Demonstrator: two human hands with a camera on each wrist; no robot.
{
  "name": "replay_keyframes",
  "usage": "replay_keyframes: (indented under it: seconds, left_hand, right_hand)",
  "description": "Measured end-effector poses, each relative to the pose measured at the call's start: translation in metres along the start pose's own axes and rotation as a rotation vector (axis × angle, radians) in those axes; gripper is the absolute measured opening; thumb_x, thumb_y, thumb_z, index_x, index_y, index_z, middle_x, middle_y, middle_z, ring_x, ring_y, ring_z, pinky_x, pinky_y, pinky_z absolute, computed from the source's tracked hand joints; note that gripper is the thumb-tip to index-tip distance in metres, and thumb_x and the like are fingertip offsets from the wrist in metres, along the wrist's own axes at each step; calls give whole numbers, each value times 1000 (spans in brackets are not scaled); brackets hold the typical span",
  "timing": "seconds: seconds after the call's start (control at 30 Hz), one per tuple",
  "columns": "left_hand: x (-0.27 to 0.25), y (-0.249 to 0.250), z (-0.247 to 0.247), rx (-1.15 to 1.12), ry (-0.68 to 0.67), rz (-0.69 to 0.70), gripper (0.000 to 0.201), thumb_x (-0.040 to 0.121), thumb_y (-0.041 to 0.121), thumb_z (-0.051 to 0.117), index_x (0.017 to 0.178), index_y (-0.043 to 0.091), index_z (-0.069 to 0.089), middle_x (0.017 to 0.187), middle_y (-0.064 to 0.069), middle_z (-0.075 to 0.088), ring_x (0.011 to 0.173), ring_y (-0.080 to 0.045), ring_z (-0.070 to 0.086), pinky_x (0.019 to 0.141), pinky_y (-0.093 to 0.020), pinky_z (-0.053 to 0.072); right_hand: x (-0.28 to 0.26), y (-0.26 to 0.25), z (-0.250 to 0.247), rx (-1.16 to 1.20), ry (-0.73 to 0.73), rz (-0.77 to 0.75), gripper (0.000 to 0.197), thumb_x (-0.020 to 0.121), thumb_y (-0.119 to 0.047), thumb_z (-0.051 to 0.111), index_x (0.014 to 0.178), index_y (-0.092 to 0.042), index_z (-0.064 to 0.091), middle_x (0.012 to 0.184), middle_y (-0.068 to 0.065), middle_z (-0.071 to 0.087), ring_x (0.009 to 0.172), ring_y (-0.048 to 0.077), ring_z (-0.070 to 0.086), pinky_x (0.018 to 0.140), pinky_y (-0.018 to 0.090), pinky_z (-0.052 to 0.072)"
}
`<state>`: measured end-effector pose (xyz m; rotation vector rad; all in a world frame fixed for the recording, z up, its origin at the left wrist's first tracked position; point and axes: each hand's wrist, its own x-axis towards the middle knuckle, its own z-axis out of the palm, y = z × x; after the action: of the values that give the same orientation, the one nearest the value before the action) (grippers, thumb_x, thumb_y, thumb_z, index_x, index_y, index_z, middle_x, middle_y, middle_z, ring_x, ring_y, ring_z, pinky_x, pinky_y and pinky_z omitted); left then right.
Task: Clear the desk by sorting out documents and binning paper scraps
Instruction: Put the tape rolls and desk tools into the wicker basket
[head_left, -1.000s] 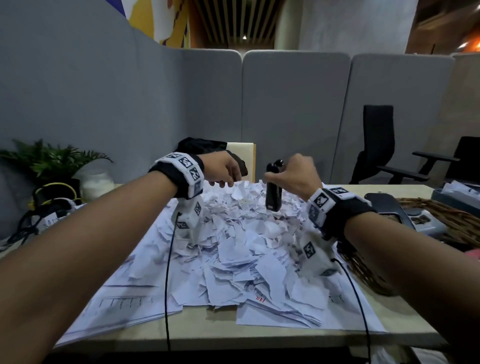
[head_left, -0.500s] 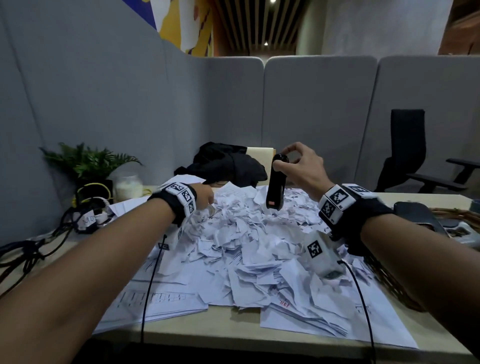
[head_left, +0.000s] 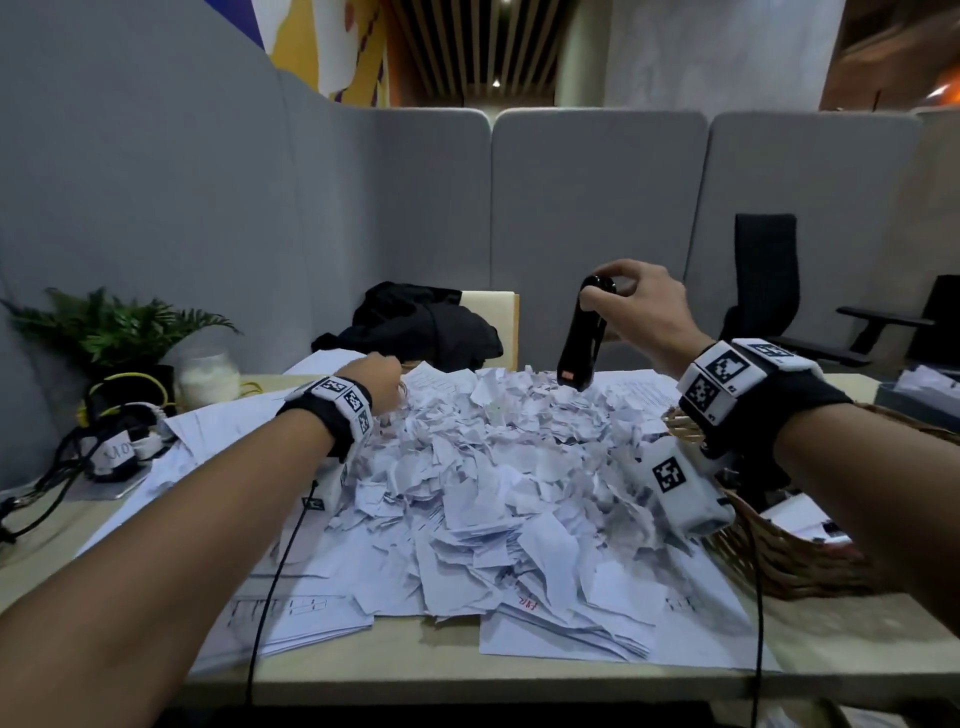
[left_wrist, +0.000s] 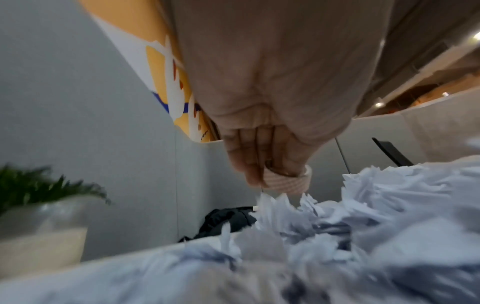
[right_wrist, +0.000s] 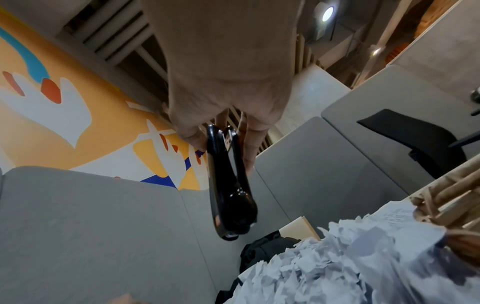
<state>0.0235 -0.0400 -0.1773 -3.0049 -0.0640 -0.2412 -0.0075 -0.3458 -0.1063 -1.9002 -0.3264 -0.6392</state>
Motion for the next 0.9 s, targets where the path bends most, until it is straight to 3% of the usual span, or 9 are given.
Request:
replay_keyframes:
  seconds: [0.13, 0.2, 0.37, 0.47, 0.57, 0.67, 0.77, 0.83, 0.9]
  left_hand:
    - [-5, 3, -17, 9, 31, -6, 20, 93, 16, 48, 78, 3, 52, 84, -15, 57, 71, -30, 54, 60, -30, 39]
    - [-2, 3, -18, -48, 35, -10, 27, 90, 18, 50, 66, 7, 46, 78, -14, 53, 68, -32, 55, 58, -29, 38]
    - [-2, 21, -33, -310, 34, -5, 51, 94, 52, 48, 70, 8, 55, 70, -6, 55, 63, -21, 51, 59, -29, 38]
    - [-5, 56, -57, -359, 63, 128, 35, 91, 40, 56, 72, 10, 60, 73, -8, 61, 65, -21, 53, 59, -28, 40]
    - [-10, 105, -84, -376, 61, 280, 42, 94, 38, 52, 70, 5, 60, 69, -9, 60, 59, -22, 54, 59, -29, 46]
    - [-21, 163, -106, -394, 33, 475, 36, 90, 43, 61, 78, 10, 60, 68, 0, 63, 53, -11, 55, 49, -22, 36]
    - [-39, 226, -117, -486, -72, 711, 27, 85, 36, 71, 86, 16, 53, 77, 5, 61, 65, -11, 59, 58, -25, 45]
    - [-51, 265, -116, -496, -116, 834, 27, 83, 32, 74, 89, 17, 52, 85, 3, 60, 70, -11, 57, 62, -27, 46]
    - [-59, 299, -112, -436, -80, 885, 28, 84, 34, 72, 95, 19, 51, 97, 1, 58, 82, -15, 53, 68, -28, 42]
  right_hand:
    - [0, 3, -16, 13, 31, 39, 28, 76, -23, 70, 104, -18, 71, 100, 10, 67, 84, 18, 71, 58, 31, 61]
    - [-2, 2, -23, 23, 27, 53, 27, 78, -21, 70, 104, -17, 70, 99, 10, 67, 83, 18, 71, 57, 29, 60]
    - [2, -1, -53, 77, 97, 111, 29, 74, -24, 71, 101, -15, 70, 106, 11, 64, 80, 13, 71, 55, 27, 58]
    - [2, 4, -83, 76, 138, 190, 32, 66, -31, 71, 95, -17, 69, 104, 8, 66, 83, 15, 71, 60, 34, 60]
    - [-4, 18, -120, 60, 174, 254, 36, 62, -33, 72, 94, -16, 69, 97, 7, 68, 81, 17, 70, 61, 34, 60]
    - [-15, 34, -157, 41, 255, 319, 31, 62, -35, 70, 86, -16, 68, 97, 11, 67, 80, 24, 69, 61, 33, 59]
    - [-26, 54, -190, 42, 328, 406, 26, 65, -34, 65, 81, -14, 66, 91, 14, 67, 79, 29, 70, 65, 38, 60]
    - [-35, 68, -207, -18, 295, 503, 17, 75, -28, 61, 79, -12, 61, 81, 10, 63, 67, 24, 65, 54, 29, 57]
    - [-43, 85, -217, -126, 234, 575, 13, 86, -22, 57, 76, -14, 53, 70, 5, 54, 54, 18, 53, 37, 18, 44]
